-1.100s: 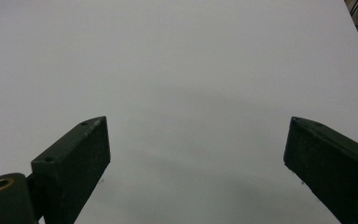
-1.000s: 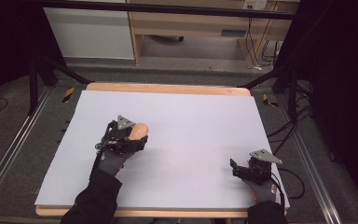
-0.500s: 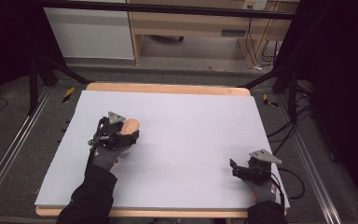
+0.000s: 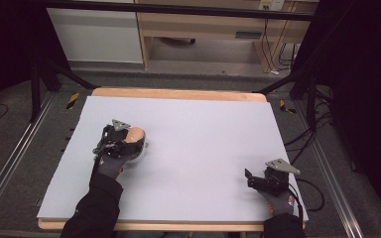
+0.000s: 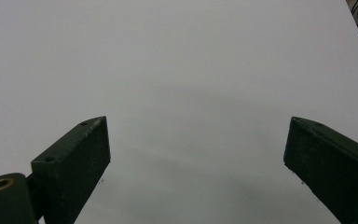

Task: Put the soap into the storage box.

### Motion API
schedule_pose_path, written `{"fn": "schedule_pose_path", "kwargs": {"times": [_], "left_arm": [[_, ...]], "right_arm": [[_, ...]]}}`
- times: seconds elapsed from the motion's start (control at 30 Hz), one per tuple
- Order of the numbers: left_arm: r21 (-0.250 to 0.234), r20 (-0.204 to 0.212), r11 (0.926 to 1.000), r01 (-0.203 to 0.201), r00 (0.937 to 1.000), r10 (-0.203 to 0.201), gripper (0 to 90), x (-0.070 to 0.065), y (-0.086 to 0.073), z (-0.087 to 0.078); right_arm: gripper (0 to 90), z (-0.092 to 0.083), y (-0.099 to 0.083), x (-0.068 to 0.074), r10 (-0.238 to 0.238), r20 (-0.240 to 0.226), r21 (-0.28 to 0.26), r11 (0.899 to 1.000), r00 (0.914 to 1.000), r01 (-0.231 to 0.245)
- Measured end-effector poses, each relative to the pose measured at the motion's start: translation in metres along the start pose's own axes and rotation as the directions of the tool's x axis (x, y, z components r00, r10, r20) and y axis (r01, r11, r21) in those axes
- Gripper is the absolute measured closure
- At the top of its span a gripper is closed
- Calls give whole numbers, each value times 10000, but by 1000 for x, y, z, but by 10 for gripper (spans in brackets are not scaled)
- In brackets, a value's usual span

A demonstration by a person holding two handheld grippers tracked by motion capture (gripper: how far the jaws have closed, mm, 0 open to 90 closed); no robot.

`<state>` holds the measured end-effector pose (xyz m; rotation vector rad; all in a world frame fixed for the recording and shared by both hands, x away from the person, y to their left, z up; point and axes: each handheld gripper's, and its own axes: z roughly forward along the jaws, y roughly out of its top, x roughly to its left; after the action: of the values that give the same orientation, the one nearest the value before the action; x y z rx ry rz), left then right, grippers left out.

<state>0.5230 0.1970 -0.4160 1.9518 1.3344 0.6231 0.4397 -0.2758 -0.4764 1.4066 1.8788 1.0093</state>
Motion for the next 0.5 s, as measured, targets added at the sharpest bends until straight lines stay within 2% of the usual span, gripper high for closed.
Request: {"fn": "schedule_pose_path", "kwargs": {"times": [0.5], "left_arm": [[207,-65,9998,51,10000,-49,319,1,-6,8]], "right_arm": [[72,0,0,0,-1,-4,43,10000,10000,1]]}}
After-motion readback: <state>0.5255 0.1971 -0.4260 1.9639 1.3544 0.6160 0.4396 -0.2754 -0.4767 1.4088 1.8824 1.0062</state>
